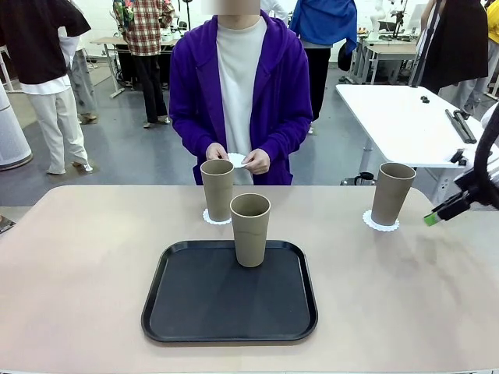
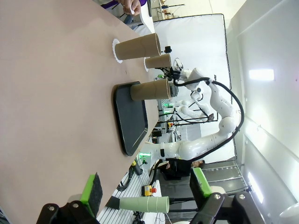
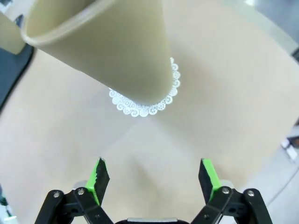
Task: Place coasters on the table and set cups on them.
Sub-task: Take one Reusable plastic cup from the Flat Tray and place it on a coaster set by the human.
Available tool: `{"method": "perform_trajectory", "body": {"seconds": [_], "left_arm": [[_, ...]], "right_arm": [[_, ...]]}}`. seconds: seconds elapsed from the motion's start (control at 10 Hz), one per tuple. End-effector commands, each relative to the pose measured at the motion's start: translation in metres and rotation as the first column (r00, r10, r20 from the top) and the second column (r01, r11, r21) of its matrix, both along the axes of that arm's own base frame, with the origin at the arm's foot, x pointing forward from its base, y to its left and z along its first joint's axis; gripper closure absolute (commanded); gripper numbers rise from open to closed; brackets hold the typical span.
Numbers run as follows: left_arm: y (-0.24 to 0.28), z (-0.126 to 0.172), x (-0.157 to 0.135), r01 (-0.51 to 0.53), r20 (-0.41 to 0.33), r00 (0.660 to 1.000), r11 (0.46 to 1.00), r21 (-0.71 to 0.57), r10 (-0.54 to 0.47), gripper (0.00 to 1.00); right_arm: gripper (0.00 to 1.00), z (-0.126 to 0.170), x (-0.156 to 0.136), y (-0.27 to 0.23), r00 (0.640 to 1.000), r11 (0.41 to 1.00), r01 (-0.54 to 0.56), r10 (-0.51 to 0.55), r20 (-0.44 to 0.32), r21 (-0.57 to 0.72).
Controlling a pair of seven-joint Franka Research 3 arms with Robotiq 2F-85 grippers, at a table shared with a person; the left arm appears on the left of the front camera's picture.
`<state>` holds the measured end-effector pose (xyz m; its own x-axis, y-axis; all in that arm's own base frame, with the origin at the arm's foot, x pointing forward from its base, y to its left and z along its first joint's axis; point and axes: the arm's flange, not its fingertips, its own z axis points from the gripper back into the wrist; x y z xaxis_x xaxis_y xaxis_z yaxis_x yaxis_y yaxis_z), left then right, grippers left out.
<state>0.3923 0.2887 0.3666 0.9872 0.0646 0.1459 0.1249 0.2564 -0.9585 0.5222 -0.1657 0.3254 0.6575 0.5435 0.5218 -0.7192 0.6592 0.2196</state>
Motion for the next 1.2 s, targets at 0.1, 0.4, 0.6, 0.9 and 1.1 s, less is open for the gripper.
{"method": "perform_trajectory", "body": {"seconds": [0.1,0.4,0.6,0.9,1.1], "left_arm": [[0.001,0.003,-0.001,-0.003,-0.002,1.000,1.000,0.004,0.003,0.00],[0.001,0.003,-0.001,-0.003,-0.002,1.000,1.000,0.004,0.003,0.00],[0.001,0.003,-0.001,-0.003,-0.002,1.000,1.000,0.004,0.003,0.00],[0.001,0.003,-0.001,-0.003,-0.002,1.000,1.000,0.004,0.003,0.00],[0.001,0.003,-0.001,-0.003,-0.002,1.000,1.000,0.004,0.003,0.00]], "right_arm": [[0.00,0.095,-0.041,0.028,0.979,0.966,0.203,-0.205,0.003,-0.160],[0.00,0.181,-0.055,0.049,0.904,0.877,0.421,-0.427,0.025,-0.232],[0.00,0.225,-0.064,0.065,0.881,0.841,0.462,-0.472,0.037,-0.283],[0.00,0.264,-0.048,0.085,0.849,0.785,0.517,-0.521,0.086,-0.341],[0.00,0.263,-0.061,0.080,0.858,0.803,0.508,-0.503,0.101,-0.312]]}}
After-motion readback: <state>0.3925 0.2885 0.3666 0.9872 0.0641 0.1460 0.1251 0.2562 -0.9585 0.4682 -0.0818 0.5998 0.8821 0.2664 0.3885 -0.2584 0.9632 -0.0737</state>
